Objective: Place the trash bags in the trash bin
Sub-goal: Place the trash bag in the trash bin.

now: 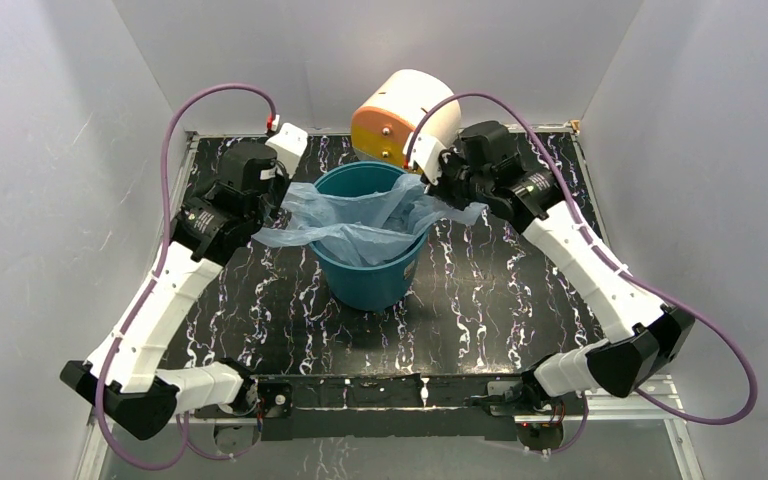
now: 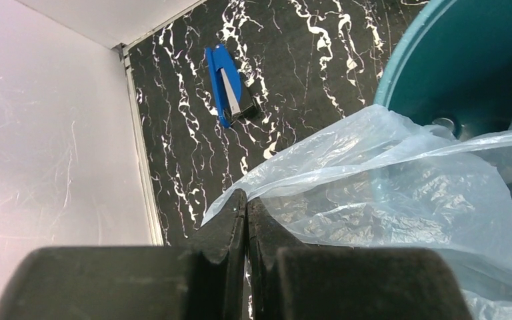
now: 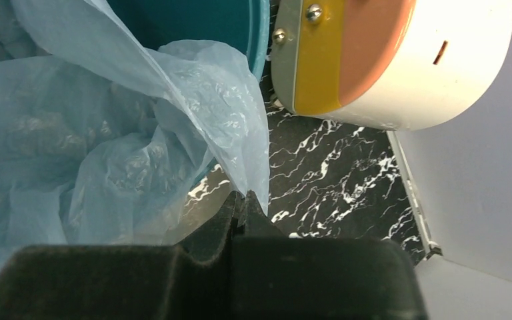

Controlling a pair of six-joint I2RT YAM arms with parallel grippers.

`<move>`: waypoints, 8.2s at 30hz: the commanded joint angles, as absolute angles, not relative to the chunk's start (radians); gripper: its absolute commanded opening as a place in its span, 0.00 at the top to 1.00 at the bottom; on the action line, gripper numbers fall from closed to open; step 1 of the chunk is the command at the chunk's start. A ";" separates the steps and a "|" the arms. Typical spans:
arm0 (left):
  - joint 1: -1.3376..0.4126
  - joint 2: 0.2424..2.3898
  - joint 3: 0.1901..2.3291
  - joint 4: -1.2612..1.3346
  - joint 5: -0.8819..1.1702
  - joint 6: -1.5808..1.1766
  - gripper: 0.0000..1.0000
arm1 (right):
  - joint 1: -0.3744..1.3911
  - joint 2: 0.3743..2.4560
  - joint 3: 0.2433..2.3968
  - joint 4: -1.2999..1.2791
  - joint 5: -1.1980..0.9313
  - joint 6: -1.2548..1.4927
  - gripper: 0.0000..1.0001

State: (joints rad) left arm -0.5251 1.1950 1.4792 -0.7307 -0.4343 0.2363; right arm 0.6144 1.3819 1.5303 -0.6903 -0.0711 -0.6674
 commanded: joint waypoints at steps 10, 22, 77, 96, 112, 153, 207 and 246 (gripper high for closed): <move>-0.498 1.167 1.476 -0.656 -0.511 0.112 1.00 | 0.607 1.439 1.785 -0.922 -0.122 -0.446 1.00; -0.474 1.144 1.431 -0.621 -0.497 0.049 1.00 | 0.595 1.399 1.696 -0.973 -0.033 -0.321 0.94; -0.474 1.151 1.486 -0.677 -0.377 0.034 1.00 | 0.658 1.370 1.467 -0.424 -0.453 -0.915 0.89; -0.474 1.263 1.655 -0.848 -0.026 0.301 0.44 | 0.658 1.378 1.575 -0.505 -0.445 -0.678 1.00; -0.474 1.185 1.607 -0.790 0.149 0.426 0.44 | 0.659 1.400 1.588 -0.508 -0.329 -0.606 1.00; -0.472 1.312 1.548 -0.613 -0.280 0.193 1.00 | 0.659 1.470 1.592 -0.365 0.080 -0.279 1.00; -0.196 1.200 1.415 -0.477 -0.144 -0.139 0.15 | 0.219 1.278 1.467 -0.415 -0.238 0.353 0.27; -0.182 1.186 1.586 -0.898 0.054 -0.004 0.12 | 0.415 1.638 1.886 -0.769 -0.139 -0.217 0.07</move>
